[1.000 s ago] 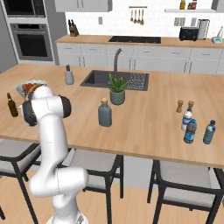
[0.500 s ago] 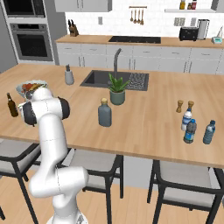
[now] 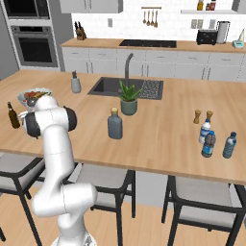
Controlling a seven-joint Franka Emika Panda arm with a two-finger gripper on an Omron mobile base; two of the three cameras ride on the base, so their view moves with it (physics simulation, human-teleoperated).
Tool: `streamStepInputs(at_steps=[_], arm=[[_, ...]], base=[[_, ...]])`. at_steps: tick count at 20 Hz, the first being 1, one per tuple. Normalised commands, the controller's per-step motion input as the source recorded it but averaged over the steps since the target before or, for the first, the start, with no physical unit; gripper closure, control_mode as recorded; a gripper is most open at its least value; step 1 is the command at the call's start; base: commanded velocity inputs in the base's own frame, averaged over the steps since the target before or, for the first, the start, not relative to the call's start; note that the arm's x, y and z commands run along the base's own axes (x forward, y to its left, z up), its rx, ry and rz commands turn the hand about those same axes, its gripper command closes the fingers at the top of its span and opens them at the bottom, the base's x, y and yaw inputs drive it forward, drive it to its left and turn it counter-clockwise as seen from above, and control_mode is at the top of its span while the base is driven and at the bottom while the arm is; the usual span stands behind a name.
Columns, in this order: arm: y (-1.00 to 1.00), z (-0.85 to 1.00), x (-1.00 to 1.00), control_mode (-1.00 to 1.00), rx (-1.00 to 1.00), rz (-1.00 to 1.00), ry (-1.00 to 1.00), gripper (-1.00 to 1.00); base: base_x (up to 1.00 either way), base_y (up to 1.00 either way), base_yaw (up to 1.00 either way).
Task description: Move the plastic bottles in the middle to the plastics group, and the glass bottles in the middle to the glass group.
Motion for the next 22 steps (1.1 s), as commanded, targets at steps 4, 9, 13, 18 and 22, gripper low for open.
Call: streamStepInputs(at_steps=[4, 9, 13, 18, 22], arm=[[-0.18, 0.0, -0.06, -1.0, 0.0, 0.0, 0.0, 1.0], [-0.11, -0.03, -0.06, -1.0, 0.0, 0.0, 0.0, 1.0], [0.0, -0.03, 0.0, -1.0, 0.0, 0.0, 0.0, 1.0], [0.0, 0.0, 0.0, -1.0, 0.0, 0.0, 0.0, -1.0], [0.0, 0.0, 0.0, -1.0, 0.0, 0.0, 0.0, -1.0]], base=[[0.0, 0.0, 0.0], [0.0, 0.0, 0.0], [0.0, 0.0, 0.0], [0.0, 0.0, 0.0], [0.0, 0.0, 0.0]])
